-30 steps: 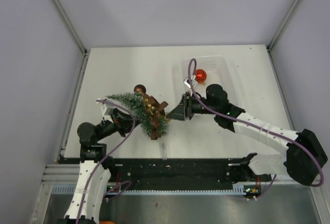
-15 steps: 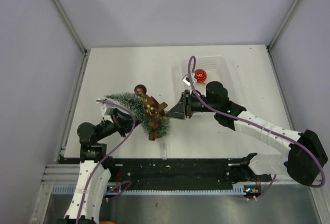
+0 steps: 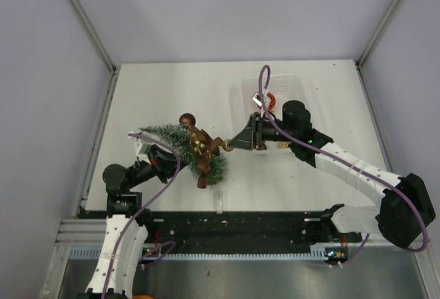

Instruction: Decorate the small christmas tree

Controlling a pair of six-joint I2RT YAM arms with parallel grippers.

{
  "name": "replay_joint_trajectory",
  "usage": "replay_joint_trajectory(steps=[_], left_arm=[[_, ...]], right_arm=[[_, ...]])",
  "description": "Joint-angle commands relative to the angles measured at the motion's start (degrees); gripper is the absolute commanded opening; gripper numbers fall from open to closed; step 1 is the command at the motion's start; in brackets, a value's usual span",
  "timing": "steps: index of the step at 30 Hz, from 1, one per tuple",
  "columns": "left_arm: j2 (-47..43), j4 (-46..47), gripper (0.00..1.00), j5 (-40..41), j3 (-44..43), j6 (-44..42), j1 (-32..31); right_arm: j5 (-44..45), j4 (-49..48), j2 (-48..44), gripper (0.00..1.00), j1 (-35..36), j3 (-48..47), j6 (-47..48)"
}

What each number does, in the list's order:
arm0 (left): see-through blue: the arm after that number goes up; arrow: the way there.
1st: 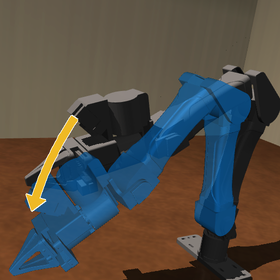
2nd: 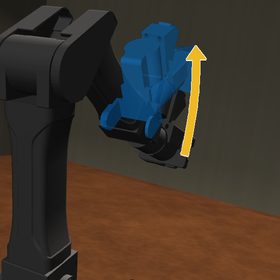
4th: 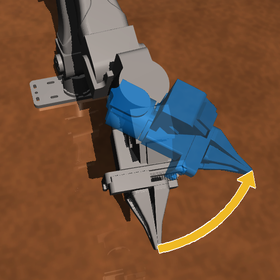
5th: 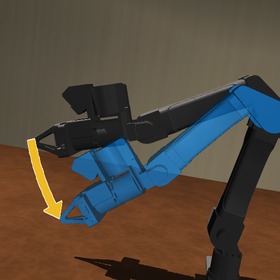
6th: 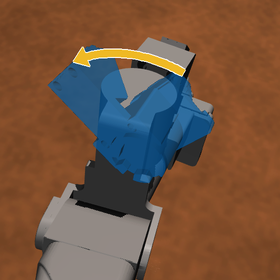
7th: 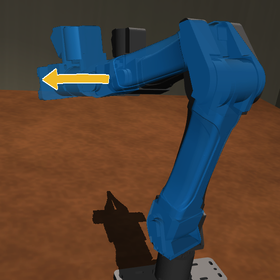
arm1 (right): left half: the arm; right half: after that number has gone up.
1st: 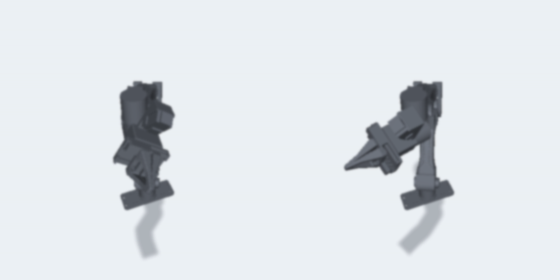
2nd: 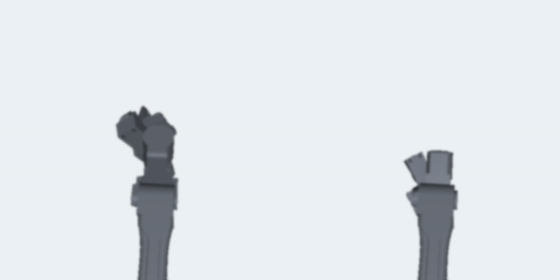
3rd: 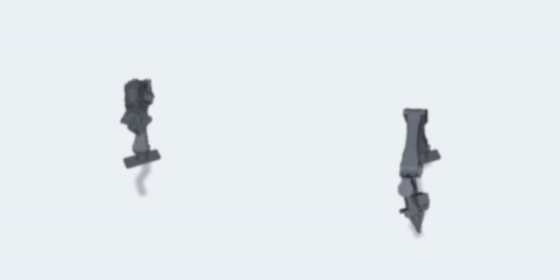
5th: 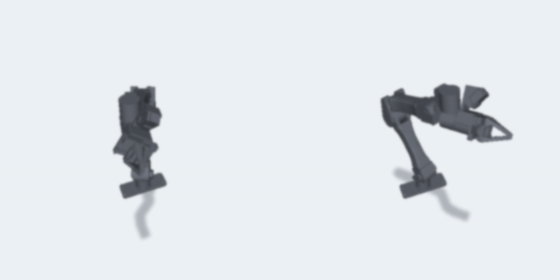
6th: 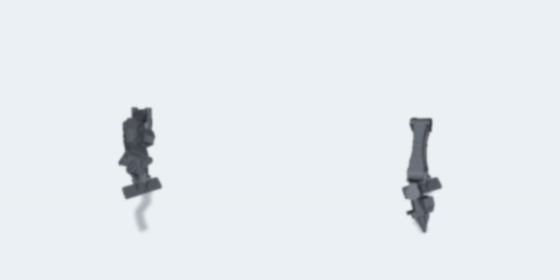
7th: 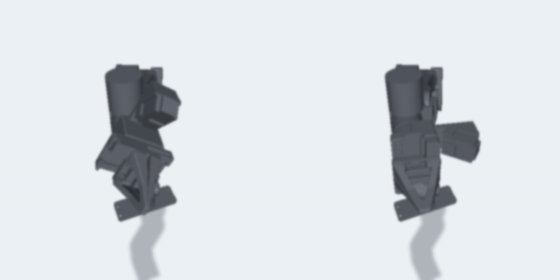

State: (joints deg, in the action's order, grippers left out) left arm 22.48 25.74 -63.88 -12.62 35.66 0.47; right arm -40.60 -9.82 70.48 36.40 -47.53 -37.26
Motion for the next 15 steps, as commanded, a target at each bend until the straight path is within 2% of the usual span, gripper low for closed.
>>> replay_joint_trajectory(steps=[1, 8, 15], left_arm=[[-0.6, 4.2, 0.00, -0.3, 0.1, 0.4, -0.1], [-0.2, 4.5, 0.00, -0.5, 0.1, 0.4, 0.0], [-0.2, 4.8, 0.00, -0.8, 0.1, 0.6, -0.1]], right_arm=[[-6.0, -3.4, 1.1, 0.15, -0.4, -4.5, 0.3], [-6.9, -2.1, 2.0, 0.15, -0.4, -6.2, 1.9], [-7.1, -4.8, 5.6, 0.15, -0.4, -7.5, 1.7]])
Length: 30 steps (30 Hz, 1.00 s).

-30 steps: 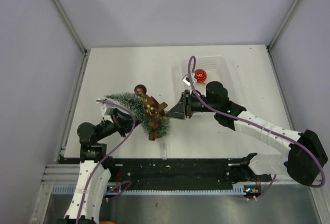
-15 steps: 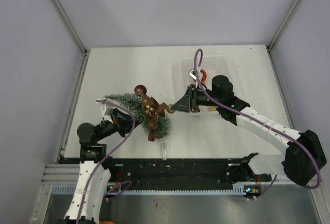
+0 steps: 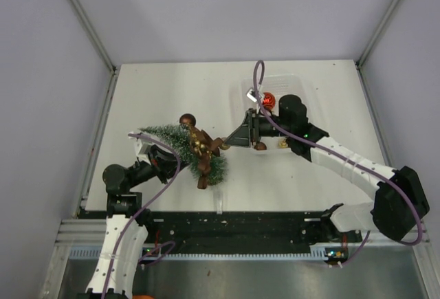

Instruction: Decorate the small christmas tree

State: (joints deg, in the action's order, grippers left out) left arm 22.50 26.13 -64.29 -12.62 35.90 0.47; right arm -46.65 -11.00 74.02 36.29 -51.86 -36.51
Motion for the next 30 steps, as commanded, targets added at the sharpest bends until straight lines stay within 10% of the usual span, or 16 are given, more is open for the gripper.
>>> replay_joint_trajectory(steps=[1, 12, 30], left_arm=[[-0.3, 4.5, 0.00, -0.4, 0.1, 0.4, 0.0], [-0.4, 5.1, 0.00, -0.7, 0.1, 1.1, -0.1], [-0.1, 4.9, 0.00, -0.4, 0.2, 1.2, 0.0]], right_arm=[[-0.7, -4.0, 2.7, 0.15, -0.3, -3.4, 0.8], [1.8, -8.4, 6.8, 0.15, -0.3, -2.2, 0.2], [3.0, -5.2, -1.3, 0.58, -0.3, 5.4, 0.7]])
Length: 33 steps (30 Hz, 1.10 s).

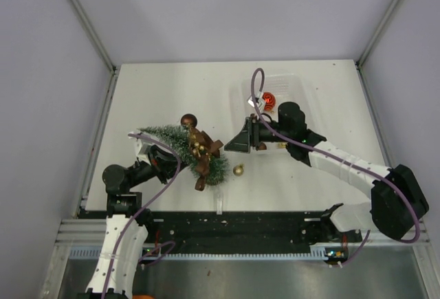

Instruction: Decorate the small christmas tree

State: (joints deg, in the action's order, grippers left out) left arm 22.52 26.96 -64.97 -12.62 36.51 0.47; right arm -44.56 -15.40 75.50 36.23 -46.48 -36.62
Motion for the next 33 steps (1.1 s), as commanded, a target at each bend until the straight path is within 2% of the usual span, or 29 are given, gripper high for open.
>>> replay_joint_trajectory(steps=[1, 6, 9, 15, 18, 23, 27, 33], left_arm=[[-0.1, 4.1, 0.00, 0.3, 0.2, 0.5, 0.0], [-0.3, 4.1, 0.00, 0.4, 0.2, 0.7, 0.1], [-0.3, 4.1, 0.00, 0.4, 0.2, 0.7, 0.1], [-0.4, 4.0, 0.00, 0.3, 0.2, 0.7, 0.2], [-0.4, 4.1, 0.00, 0.4, 0.2, 0.7, 0.3], [-0.2, 4.2, 0.00, 0.4, 0.2, 0.7, 0.3], [-0.2, 4.0, 0.00, 0.3, 0.2, 0.5, 0.5], [0.2, 4.0, 0.00, 0.5, 0.2, 0.4, 0.8]], right_arm=[[1.2, -0.3, -3.2, 0.59, -0.2, -0.1, 1.1], [6.3, 5.5, -4.2, 0.59, -0.8, -1.7, 3.5], [16.9, 11.5, -3.6, 0.57, -2.8, -3.4, 4.1], [48.8, 29.0, 3.1, 0.57, -7.0, -11.1, 5.2], [56.3, 30.0, 6.8, 0.57, -8.4, -13.5, 7.3], [59.4, 28.6, 18.4, 0.57, -9.4, -19.2, 10.1], [58.3, 28.3, 25.5, 0.61, -9.6, -22.8, 11.5], [54.1, 25.4, 28.9, 0.64, -9.6, -22.3, 9.2]])
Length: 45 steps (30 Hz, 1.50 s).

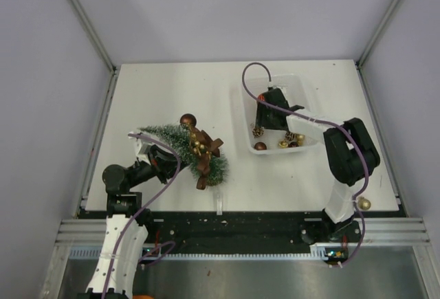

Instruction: Decorate the small christmas tree

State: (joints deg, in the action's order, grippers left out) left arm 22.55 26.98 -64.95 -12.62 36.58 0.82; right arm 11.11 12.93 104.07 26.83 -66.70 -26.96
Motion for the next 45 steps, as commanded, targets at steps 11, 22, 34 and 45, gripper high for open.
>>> replay_joint_trajectory(steps=[11, 22, 34, 45], left_arm=[[-0.2, 3.4, 0.00, 0.5, 0.1, -0.1, 0.8], [-0.5, 3.2, 0.00, 0.3, 0.1, -0.1, 0.8], [-0.6, 3.1, 0.00, 0.3, 0.1, 0.0, 0.8], [-0.3, 3.2, 0.00, 0.3, 0.1, 0.2, 0.9]], right_arm=[[-9.6, -2.4, -0.2, 0.43, -0.2, 1.0, -5.3], [-12.6, -4.5, -5.9, 0.10, -0.2, 5.3, -8.2], [-15.8, 1.7, -25.9, 0.06, -0.3, 5.4, -6.6], [-37.7, -9.9, -36.0, 0.07, 2.2, 14.7, -20.0]])
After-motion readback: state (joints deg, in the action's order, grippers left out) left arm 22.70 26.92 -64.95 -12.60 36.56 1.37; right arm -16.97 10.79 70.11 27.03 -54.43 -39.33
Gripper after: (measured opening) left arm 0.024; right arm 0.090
